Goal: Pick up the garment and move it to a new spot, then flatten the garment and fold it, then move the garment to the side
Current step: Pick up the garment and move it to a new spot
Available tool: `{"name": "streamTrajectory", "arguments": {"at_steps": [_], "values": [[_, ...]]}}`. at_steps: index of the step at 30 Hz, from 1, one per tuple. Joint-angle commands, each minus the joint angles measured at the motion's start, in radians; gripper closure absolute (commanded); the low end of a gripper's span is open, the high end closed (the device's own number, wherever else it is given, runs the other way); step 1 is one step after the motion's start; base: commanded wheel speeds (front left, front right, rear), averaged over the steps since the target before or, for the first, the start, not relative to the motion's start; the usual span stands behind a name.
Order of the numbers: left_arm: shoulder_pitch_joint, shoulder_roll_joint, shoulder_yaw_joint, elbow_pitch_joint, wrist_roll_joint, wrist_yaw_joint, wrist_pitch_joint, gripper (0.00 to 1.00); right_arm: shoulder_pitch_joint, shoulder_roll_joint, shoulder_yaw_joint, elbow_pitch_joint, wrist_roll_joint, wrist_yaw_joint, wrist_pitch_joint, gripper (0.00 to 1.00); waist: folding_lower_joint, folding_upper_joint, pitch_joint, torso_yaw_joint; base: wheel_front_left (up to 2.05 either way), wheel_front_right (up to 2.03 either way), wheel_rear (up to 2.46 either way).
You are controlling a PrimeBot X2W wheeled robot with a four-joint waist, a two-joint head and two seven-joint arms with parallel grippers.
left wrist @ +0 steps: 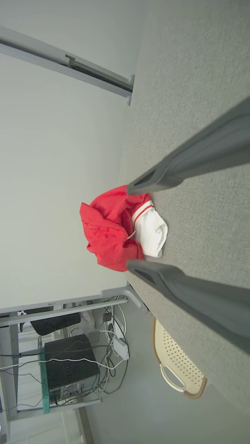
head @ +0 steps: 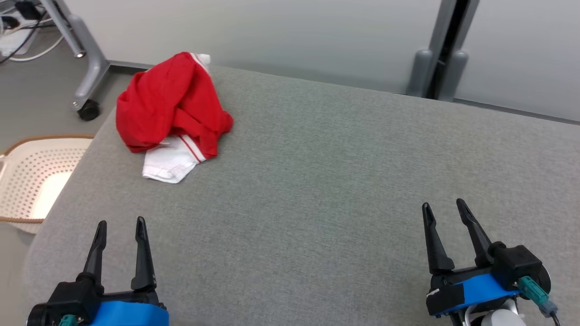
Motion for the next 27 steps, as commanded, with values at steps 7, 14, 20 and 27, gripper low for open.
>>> {"name": "streamTrajectory", "arguments": {"at_steps": [7, 14, 20, 27], "values": [[0.018, 0.003, 0.019, -0.008, -0.006, 0.005, 0.000, 0.00, -0.022, -0.010, 0.016, 0.017, 0.002, 0.000, -0.004, 0.00, -0.0001, 0.0000, 0.008, 0.111, 0.00, 0.00, 0.00], [0.018, 0.003, 0.027, -0.009, -0.011, 0.002, 0.000, 0.00, -0.026, -0.014, 0.023, 0.027, 0.005, 0.000, -0.003, 0.00, -0.0001, 0.0000, 0.017, 0.132, 0.00, 0.00, 0.00], [-0.023, 0.003, 0.033, -0.003, -0.011, -0.002, 0.000, 0.00, -0.040, -0.022, 0.028, 0.021, 0.004, 0.000, -0.003, 0.00, -0.0001, 0.0000, 0.033, 0.108, 0.00, 0.00, 0.00], [-0.178, 0.022, 0.068, 0.027, 0.022, -0.040, 0.000, 0.00, -0.067, -0.037, 0.027, 0.002, -0.010, 0.000, -0.003, 0.00, -0.0001, 0.0000, 0.085, 0.046, 0.00, 0.00, 0.00]]}}
